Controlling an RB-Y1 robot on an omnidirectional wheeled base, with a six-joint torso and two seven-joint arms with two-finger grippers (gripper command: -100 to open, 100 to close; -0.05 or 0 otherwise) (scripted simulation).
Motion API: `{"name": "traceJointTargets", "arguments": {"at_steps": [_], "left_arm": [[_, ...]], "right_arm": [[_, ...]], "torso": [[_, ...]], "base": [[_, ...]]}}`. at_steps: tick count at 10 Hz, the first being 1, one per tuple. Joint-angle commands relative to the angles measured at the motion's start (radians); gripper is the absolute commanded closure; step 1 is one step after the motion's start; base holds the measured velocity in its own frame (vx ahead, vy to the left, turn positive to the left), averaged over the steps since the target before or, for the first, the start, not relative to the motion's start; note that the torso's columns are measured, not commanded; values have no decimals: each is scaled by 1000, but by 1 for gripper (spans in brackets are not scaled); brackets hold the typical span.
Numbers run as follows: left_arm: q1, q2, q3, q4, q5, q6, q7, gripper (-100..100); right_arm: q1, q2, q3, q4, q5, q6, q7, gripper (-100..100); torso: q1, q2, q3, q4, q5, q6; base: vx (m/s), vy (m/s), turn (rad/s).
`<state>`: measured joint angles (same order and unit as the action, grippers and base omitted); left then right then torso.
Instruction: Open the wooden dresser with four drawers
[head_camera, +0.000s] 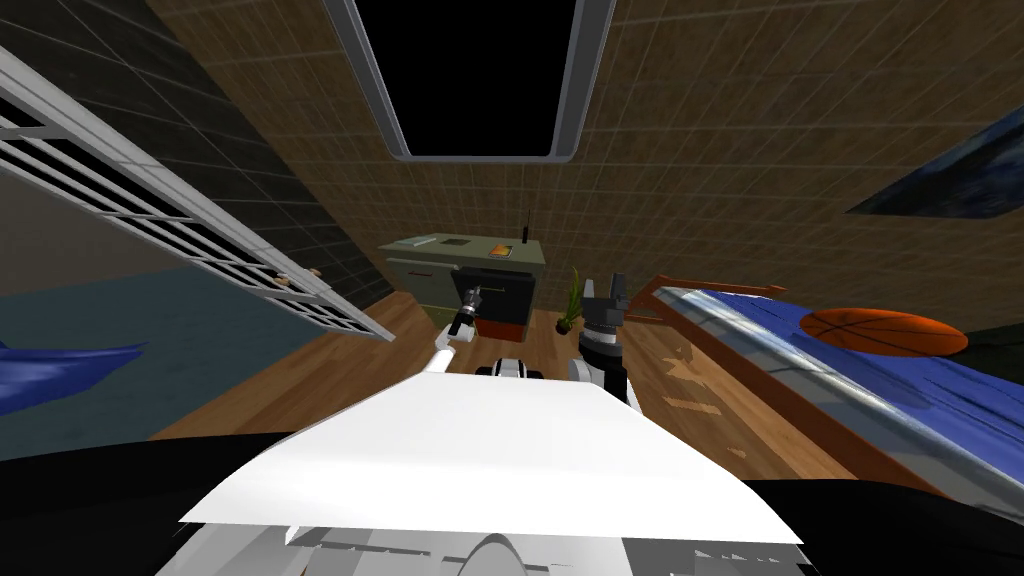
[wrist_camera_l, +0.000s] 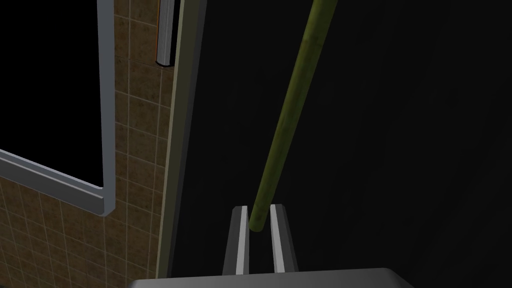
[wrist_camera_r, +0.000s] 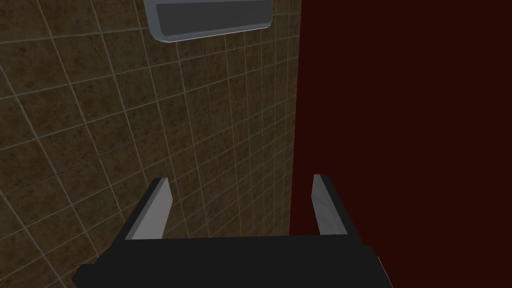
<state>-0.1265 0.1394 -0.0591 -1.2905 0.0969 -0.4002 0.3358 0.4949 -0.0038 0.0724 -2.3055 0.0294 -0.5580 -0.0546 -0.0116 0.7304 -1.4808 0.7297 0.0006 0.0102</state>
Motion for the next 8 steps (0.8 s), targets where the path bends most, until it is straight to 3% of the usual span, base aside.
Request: {"name": "traceJointTargets", "arguments": {"at_steps": [1,3,4,6,7,8], "left_arm": [[-58,-2,-28,63,-14,-6,21,100],[-58,-2,-28,93,-14,-6,21,100],[-112,21,-57,123,-36,-17,66,100],[-150,21,-57,175,-36,-17,66,100],[-203,44,-86,223,-57,-27,111,100],[-241,44,-86,272,-57,-27,111,100]], "right_arm": [[0,0,0,0,0,0,0,0],[0,0,0,0,0,0,0,0],[0,0,0,0,0,0,0,0],[0,0,0,0,0,0,0,0],[0,0,0,0,0,0,0,0],[0,0,0,0,0,0,0,0]], "torso": [[0,3,2,3,-1,2],[-2,2,2,1,0,6],[-2,0,0,-1,0,5],[2,5,3,4,-1,-1],[2,3,2,2,0,1],[5,4,2,3,-1,-6]], "base": [[-38,-22,18],[-4,10,-29],[-77,-19,334],[-54,-35,140],[-71,-32,343],[-88,-50,213]]}}
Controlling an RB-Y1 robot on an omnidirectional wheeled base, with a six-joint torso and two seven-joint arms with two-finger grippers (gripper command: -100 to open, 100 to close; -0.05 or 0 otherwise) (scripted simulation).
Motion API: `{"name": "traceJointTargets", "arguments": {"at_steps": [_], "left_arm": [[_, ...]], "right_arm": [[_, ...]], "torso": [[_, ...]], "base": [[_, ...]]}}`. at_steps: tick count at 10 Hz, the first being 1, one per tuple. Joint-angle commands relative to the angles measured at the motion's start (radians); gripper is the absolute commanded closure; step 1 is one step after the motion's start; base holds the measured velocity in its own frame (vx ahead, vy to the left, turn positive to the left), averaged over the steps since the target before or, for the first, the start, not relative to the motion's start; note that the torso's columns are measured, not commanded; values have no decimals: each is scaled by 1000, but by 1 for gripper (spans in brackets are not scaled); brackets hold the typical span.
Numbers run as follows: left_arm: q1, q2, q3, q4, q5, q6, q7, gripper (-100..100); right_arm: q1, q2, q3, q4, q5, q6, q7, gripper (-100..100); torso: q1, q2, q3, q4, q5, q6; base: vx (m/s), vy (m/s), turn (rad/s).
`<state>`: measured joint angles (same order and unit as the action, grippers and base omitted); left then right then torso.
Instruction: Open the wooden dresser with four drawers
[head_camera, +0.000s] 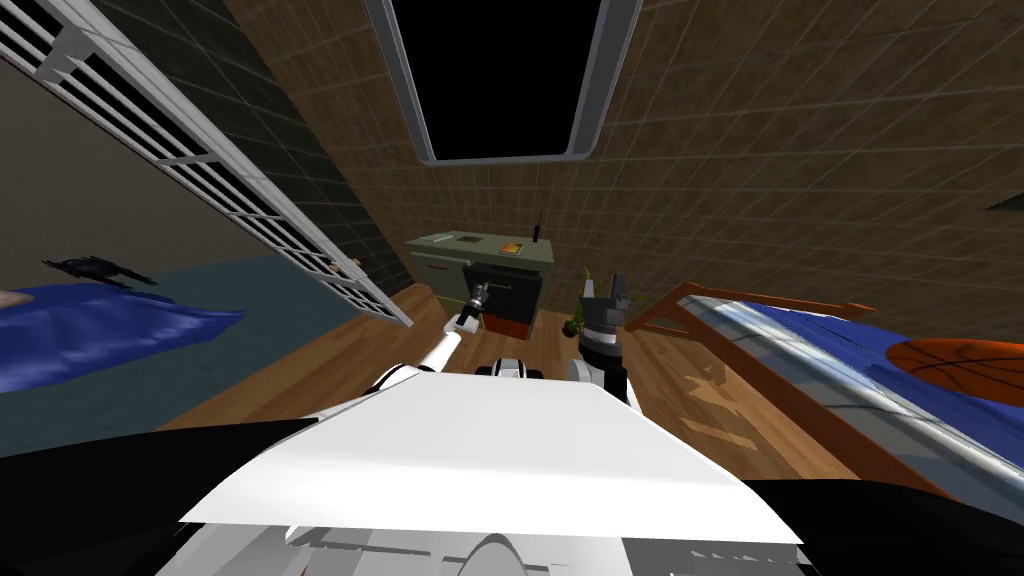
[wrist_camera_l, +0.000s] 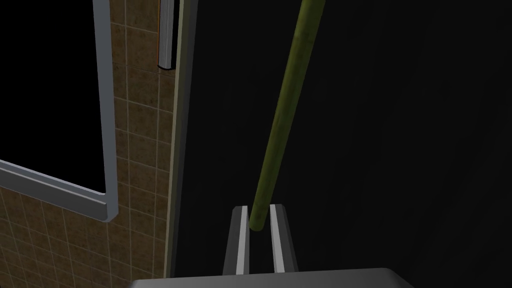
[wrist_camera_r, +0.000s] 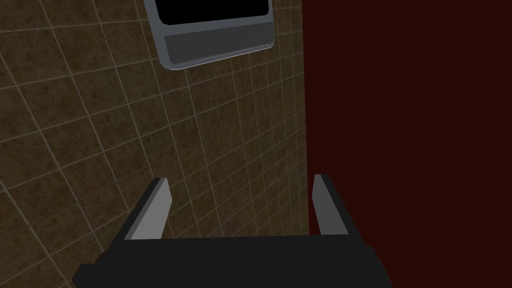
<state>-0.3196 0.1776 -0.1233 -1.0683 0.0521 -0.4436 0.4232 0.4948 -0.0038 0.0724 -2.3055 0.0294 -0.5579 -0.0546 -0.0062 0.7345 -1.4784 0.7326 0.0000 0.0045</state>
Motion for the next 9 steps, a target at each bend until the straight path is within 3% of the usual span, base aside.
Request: {"name": "traceJointTargets", "arguments": {"at_steps": [1,2,3,6,9], "left_arm": [[-48,6,-21,60,-12,16,24,100],[-101,28,-50,104,-34,6,69,100],[-136,28,-50,142,-34,6,69,100],[-133,31,-54,143,-34,7,73,100],[-130,33,-63,140,-36,11,79,100]], "right_arm": [[0,0,0,0,0,0,0,0],[0,0,0,0,0,0,0,0],[0,0,0,0,0,0,0,0],[0,0,0,0,0,0,0,0],[0,0,0,0,0,0,0,0]], "torso": [[2,1,1,2,0,0],[2,-1,0,0,1,3],[4,1,1,2,0,-4],[7,1,1,4,1,-3],[7,6,4,3,1,-4]], "base": [[-36,-29,7],[-75,-22,306],[-80,-54,235],[-47,-1,22],[-195,51,14]]}}
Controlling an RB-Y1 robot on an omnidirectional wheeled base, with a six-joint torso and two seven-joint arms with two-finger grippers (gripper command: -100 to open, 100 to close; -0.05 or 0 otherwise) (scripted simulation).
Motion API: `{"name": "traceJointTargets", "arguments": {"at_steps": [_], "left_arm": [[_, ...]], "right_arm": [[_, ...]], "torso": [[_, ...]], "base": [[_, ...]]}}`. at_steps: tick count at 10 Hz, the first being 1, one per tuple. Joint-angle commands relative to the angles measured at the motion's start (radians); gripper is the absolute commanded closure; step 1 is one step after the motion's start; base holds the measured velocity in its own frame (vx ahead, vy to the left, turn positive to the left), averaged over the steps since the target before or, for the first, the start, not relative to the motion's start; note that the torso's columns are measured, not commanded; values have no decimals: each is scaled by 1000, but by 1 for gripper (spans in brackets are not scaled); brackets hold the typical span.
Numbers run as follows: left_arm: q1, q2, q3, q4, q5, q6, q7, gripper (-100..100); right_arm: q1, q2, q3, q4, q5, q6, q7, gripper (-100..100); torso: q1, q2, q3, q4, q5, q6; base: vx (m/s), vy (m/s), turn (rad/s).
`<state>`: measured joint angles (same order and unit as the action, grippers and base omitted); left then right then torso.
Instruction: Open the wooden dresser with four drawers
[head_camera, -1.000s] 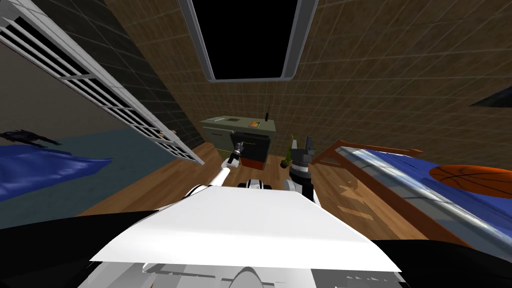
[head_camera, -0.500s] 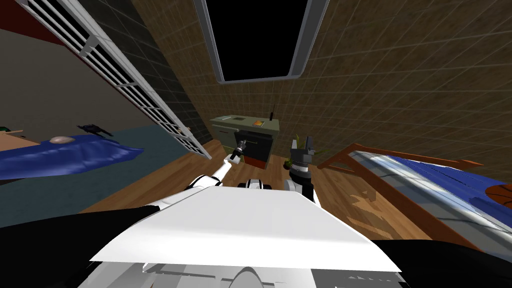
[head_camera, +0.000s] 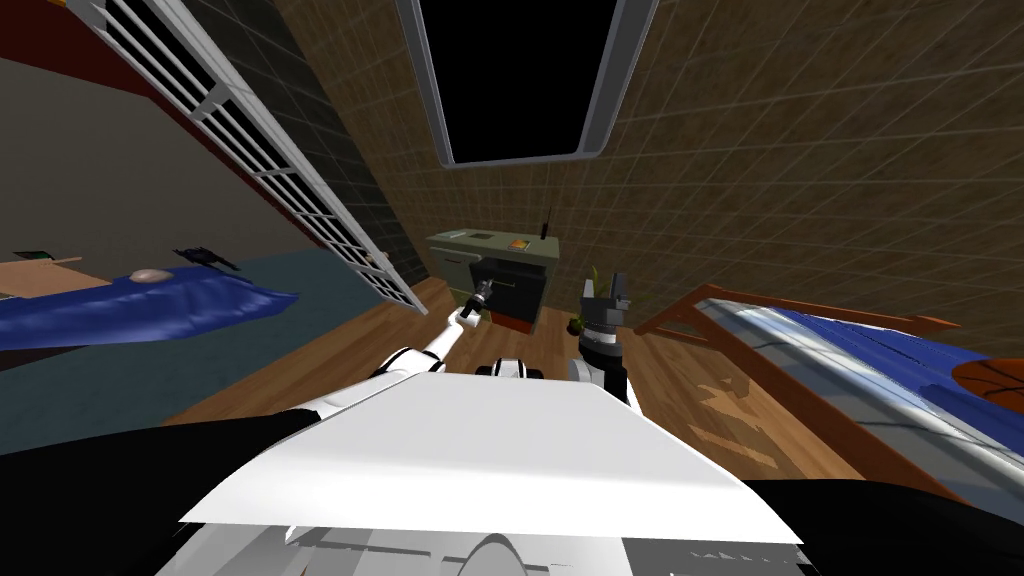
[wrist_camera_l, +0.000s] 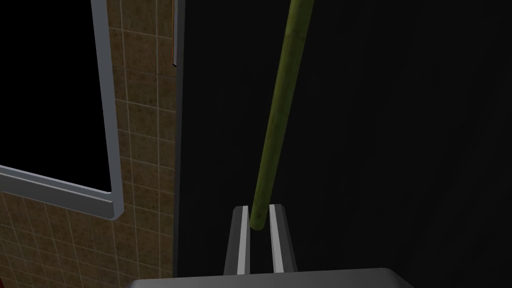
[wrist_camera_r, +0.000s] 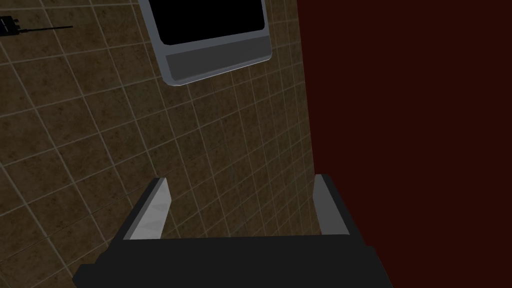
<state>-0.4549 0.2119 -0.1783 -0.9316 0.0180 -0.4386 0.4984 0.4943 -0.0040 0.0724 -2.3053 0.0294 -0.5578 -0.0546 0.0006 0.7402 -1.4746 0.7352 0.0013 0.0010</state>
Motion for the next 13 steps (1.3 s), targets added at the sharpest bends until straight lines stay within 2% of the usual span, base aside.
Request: {"name": "traceJointTargets", "arguments": {"at_steps": [1,2,9,10,11,13], "left_arm": [[-3,0,-2,8,-1,-1,2,100],[-23,7,-4,5,2,27,12,-100],[-114,38,-5,-23,14,138,50,-100],[-105,34,-4,-24,13,131,45,-100],[-106,35,-4,-22,13,133,46,0],[-106,35,-5,-22,13,133,46,0]], "right_arm": [[0,0,0,0,0,0,0,0],[0,0,0,0,0,0,0,0],[0,0,0,0,0,0,0,0],[0,0,0,0,0,0,0,0],[0,0,0,0,0,0,0,0],[0,0,0,0,0,0,0,0]], "torso": [[-1,-2,-2,0,-1,0],[-3,-8,-5,1,-2,0],[-1,-2,-2,3,-1,-1],[-1,-2,-2,3,-1,-1],[-1,-3,-2,3,-1,-1],[-1,-2,-2,3,-1,-1]], "base": [[-97,27,5],[-47,10,1],[-41,5,-2],[-15,1,-2],[0,0,0],[0,0,0]]}}
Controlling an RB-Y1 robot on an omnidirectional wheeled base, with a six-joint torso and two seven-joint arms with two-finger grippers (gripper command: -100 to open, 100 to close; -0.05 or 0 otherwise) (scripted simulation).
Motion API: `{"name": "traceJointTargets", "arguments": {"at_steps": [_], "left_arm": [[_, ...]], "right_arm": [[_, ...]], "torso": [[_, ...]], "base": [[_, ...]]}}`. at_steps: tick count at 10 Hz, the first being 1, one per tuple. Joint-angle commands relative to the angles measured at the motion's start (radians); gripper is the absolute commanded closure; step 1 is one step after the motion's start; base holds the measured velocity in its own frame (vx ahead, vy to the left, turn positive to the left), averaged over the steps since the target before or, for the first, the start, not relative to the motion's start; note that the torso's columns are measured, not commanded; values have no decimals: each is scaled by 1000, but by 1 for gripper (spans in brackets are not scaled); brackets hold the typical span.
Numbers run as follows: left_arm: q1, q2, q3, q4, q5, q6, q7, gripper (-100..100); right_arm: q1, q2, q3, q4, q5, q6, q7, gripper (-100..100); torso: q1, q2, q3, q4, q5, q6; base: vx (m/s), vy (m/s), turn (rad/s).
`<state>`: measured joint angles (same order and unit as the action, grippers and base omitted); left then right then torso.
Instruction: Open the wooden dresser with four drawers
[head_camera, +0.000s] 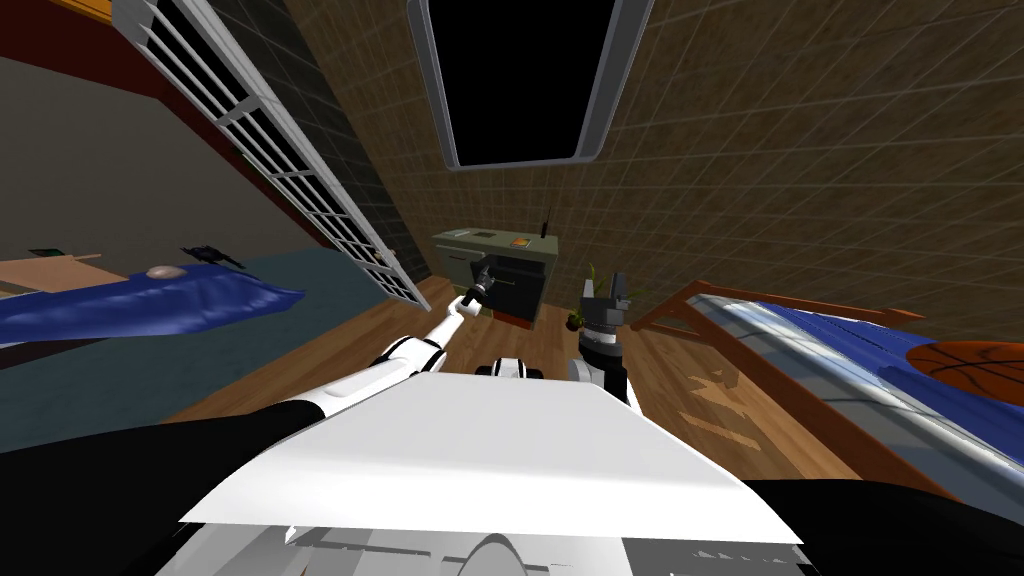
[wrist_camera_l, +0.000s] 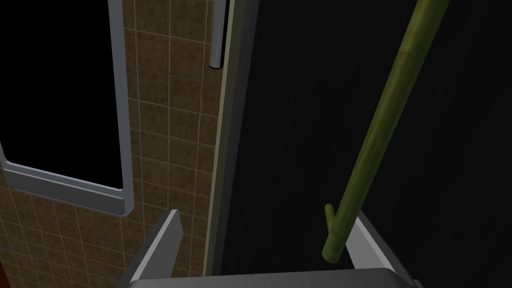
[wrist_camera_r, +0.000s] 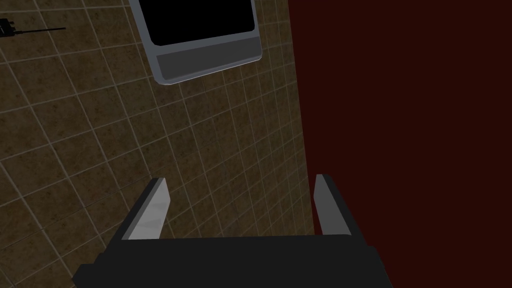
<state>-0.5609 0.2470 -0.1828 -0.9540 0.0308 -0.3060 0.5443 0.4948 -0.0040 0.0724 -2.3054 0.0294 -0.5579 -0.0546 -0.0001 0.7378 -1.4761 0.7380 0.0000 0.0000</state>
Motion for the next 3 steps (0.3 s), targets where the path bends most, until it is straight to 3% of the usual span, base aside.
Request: {"name": "traceJointTargets", "arguments": {"at_steps": [1,3], "left_arm": [[0,0,0,0,0,0,0,0],[0,0,0,0,0,0,0,0]], "right_arm": [[0,0,0,0,0,0,0,0],[0,0,0,0,0,0,0,0]], "torso": [[0,0,0,0,0,0],[0,0,0,0,0,0]], "base": [[0,0,0],[0,0,0]]}}
